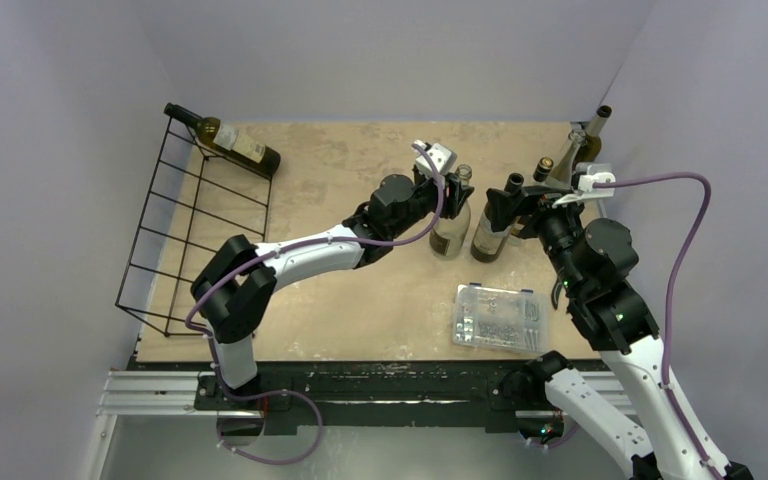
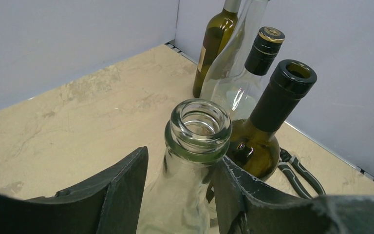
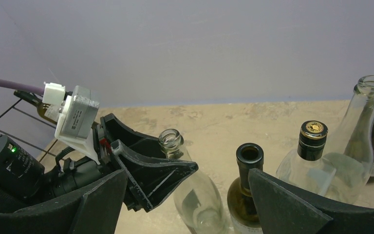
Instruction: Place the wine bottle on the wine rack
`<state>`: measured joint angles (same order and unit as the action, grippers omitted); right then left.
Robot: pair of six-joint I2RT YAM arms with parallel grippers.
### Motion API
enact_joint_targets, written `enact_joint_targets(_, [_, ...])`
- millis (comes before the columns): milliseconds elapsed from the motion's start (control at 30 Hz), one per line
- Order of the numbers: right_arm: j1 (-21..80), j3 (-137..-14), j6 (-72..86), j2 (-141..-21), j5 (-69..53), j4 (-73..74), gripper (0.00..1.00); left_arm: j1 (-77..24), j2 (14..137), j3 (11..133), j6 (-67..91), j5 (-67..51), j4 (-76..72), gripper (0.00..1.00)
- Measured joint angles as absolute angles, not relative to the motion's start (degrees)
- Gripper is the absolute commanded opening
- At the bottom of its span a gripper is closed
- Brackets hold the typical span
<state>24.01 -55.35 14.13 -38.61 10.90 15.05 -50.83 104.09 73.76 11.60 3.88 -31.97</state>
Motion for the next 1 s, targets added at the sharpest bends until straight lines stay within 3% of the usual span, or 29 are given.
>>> enact_joint_targets(100, [24.01,-55.35,14.13,-38.61,10.9,15.05,0.99,-50.83,104.14,73.84,11.64,3.84,-31.79,0.44])
enact_joint_targets(267, [24.01,-55.35,14.13,-38.59,10.9,15.05,0.99,-51.16,104.25,74.67,11.33,3.66,-30.68,0.2])
enact_joint_targets(433, [24.01,-55.35,14.13,-38.44,10.9,15.05,0.99,-50.7,104.27,75.96,11.14,4.75,-28.47,0.13])
enact_joint_targets(533, [24.01,-55.33,14.13,-38.17,10.9,15.09,0.99,-50.78,104.27,76.38,11.4,5.34,-27.66,0.0])
enact_joint_targets(1000, [24.01,-55.24,14.11,-37.08,10.98,15.46,0.99,-50.74,101.82,77.03,17.12,13.21,-20.75,0.0])
